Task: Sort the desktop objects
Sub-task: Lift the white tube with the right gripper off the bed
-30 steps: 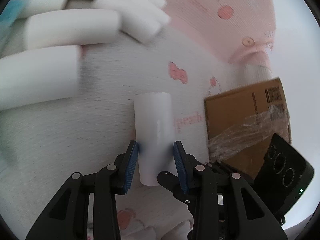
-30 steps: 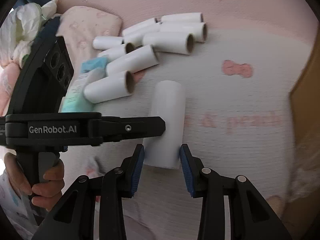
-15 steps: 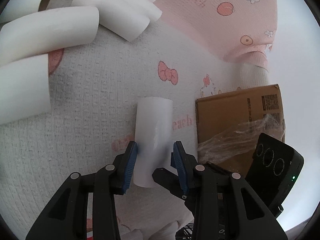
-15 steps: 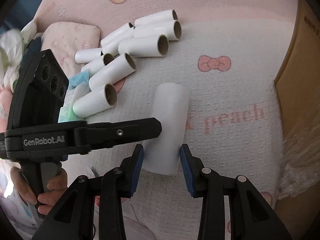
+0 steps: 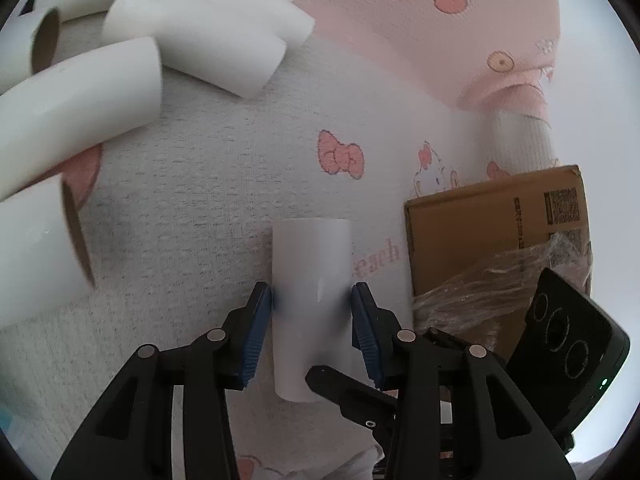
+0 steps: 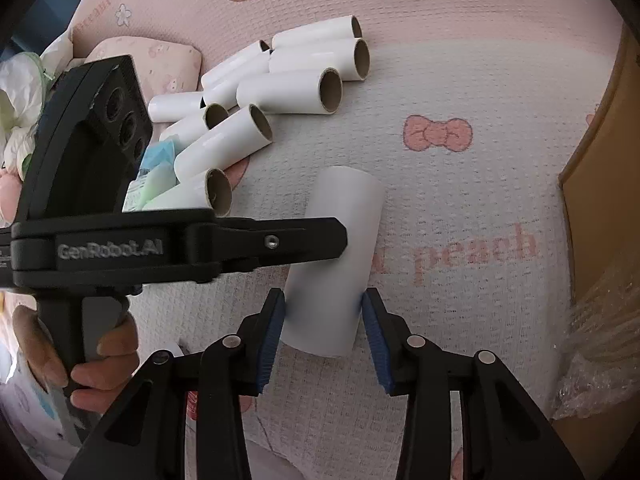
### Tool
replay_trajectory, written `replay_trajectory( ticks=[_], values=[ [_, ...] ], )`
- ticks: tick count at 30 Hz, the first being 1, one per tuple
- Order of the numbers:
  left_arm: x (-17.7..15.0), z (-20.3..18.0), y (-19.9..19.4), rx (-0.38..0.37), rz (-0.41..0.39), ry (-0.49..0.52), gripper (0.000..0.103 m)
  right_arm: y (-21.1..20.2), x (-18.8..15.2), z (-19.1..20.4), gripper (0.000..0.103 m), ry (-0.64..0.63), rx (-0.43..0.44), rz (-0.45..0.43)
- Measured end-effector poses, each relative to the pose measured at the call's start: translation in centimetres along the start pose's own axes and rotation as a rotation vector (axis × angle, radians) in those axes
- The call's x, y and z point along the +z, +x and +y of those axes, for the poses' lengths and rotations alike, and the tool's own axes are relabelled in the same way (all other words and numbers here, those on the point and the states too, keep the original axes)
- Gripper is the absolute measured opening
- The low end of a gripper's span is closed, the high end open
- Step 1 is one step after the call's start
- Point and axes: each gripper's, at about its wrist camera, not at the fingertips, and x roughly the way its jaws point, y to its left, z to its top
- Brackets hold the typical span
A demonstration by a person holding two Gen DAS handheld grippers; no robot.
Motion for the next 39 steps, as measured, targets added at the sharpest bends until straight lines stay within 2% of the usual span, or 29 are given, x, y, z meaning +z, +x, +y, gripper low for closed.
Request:
replay_trajectory(
  ticks=[5, 9, 12, 18, 27, 34, 39],
  values=[
    [-0.6, 0.1, -0.1, -0.013, -0.026, 0.013, 0.045, 0.3, 0.5, -0.4, 0.041, 0.021, 0.006, 0.016],
    [-0.7, 0.6, -0.3, -0.031, -0.034, -0.014, 0.045, 0.9, 1.0, -0.2, 0.045, -0.005, -0.008, 0.014],
    [-0.7, 0.8, -0.4, -0.041, -0.036, -0.02, 0.045, 1.1, 1.1, -0.1, 0.045, -0.028, -0.014, 0.012],
    [-1.2, -0.2, -1.5, -0.024, -0.065, 0.028, 0.045, 0.5, 0.9, 0.5, 0.045, -0.076, -0.035, 0.0],
    [-0.9, -5.5, -6.0, 0.016, -0.211, 0.211, 0.049, -4.1, 1.6, 2.1, 0.043, -0.11, 0.009, -0.121],
    [0.1, -8.3, -7.9, 0.004, -0.246, 0.277, 0.05, -7.6, 2.2, 3.3, 0.043, -0.127, 0.009, -0.218],
    [-0.4, -11.1, -8.1, 0.032, -0.255, 0.358, 0.05, -9.5, 2.4, 2.7, 0.043, -0.103, 0.018, -0.278]
  ],
)
